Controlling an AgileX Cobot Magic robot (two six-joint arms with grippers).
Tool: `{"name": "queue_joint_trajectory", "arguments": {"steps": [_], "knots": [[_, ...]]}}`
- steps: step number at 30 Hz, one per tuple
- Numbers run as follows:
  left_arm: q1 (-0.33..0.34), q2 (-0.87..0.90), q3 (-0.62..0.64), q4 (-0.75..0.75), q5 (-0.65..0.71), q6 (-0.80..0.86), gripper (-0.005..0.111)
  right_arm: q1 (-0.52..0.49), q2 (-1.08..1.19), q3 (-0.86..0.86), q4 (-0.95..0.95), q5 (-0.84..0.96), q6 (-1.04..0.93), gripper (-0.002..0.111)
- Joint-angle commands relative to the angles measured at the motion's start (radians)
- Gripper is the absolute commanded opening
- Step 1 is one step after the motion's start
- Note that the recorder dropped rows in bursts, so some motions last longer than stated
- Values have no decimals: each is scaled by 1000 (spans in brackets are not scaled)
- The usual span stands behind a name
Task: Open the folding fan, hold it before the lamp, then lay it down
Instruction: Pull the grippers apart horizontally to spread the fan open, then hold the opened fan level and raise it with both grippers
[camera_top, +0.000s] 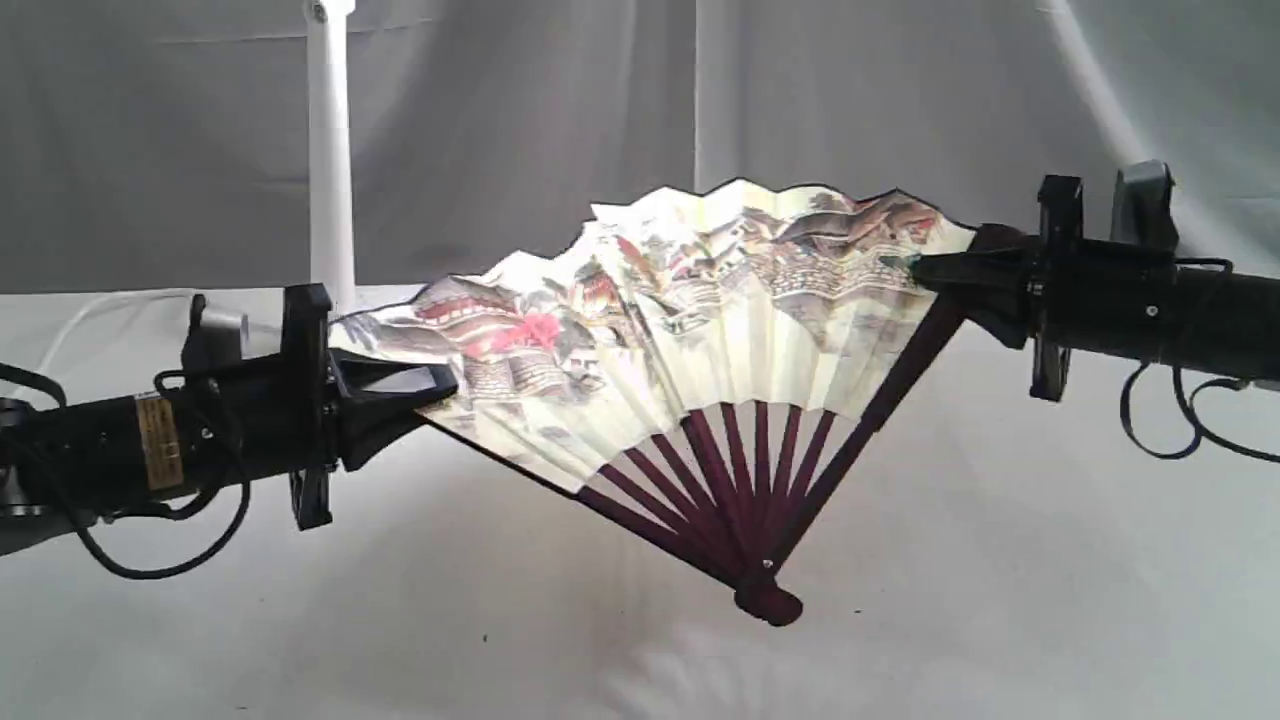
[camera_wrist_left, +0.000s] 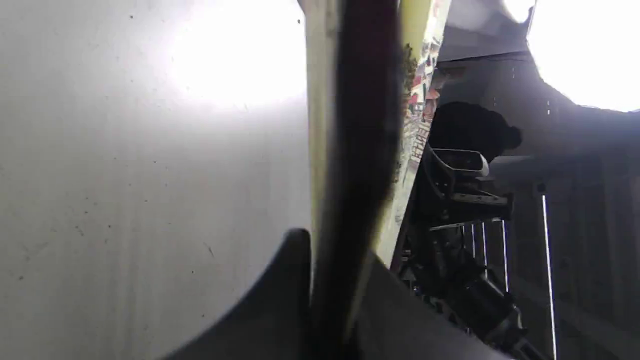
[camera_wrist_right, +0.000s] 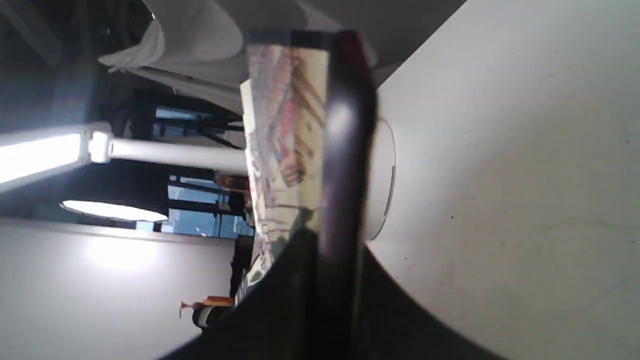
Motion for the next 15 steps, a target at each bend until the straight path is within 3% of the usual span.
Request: {"name": "queue_joint_trajectory", "arguments": {"steps": [1, 15], "knots": [[36, -6, -2, -40, -9, -21, 0, -36, 53, 2, -17, -3, -3, 0], [115, -6, -2, -47, -3, -21, 0, -111, 136, 2, -12, -3, -30, 0]]}}
